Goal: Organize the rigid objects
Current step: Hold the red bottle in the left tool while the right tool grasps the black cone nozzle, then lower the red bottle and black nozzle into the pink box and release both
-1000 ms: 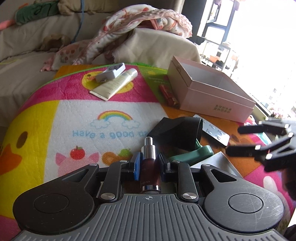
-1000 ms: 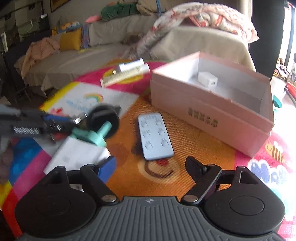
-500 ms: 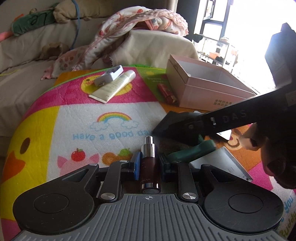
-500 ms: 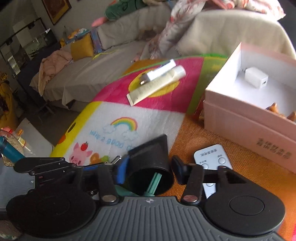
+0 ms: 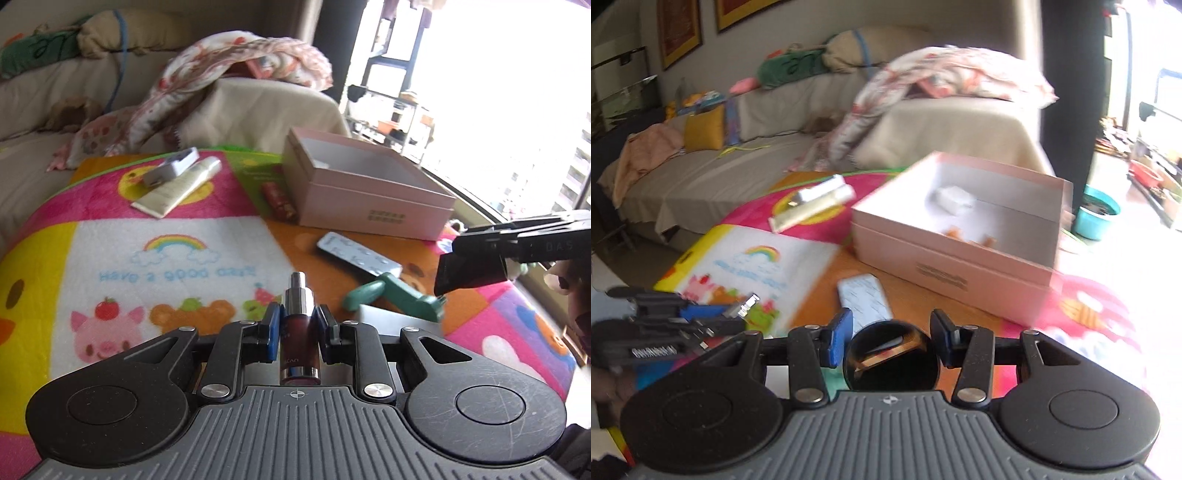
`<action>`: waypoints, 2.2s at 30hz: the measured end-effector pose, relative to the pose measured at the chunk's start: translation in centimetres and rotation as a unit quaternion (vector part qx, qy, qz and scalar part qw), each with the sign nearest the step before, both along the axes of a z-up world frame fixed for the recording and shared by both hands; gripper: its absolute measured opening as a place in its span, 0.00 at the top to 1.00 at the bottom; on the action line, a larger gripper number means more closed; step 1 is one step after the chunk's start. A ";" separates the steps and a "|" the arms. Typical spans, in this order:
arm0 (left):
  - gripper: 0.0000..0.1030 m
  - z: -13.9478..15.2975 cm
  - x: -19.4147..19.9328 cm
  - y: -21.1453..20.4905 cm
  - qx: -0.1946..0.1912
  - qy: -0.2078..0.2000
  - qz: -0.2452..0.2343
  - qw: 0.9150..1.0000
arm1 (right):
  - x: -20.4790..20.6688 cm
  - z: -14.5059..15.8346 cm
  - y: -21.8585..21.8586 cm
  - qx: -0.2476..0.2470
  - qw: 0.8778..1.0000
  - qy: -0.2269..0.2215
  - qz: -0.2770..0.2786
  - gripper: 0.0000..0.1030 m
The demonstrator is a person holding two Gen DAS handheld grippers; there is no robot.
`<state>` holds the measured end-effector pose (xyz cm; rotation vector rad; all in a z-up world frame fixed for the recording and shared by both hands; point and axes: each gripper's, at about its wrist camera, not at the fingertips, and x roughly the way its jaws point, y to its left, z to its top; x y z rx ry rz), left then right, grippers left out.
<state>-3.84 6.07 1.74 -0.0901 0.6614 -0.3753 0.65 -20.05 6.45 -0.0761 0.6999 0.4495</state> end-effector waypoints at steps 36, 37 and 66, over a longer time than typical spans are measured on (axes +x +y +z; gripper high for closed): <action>0.77 -0.3 -0.5 -2.9 0.036 0.006 -0.016 0.999 | -5.3 -4.5 -4.1 -0.075 0.997 -0.003 0.001 0.53; 0.77 0.3 -0.3 -2.8 0.029 0.002 -0.019 0.999 | -5.3 -4.2 -4.1 -0.075 0.997 -0.008 -0.001 0.53; 0.76 2.4 9.0 -2.4 -0.027 0.002 -0.021 0.999 | 3.7 -2.7 -3.6 -0.037 0.997 -0.052 -0.039 0.38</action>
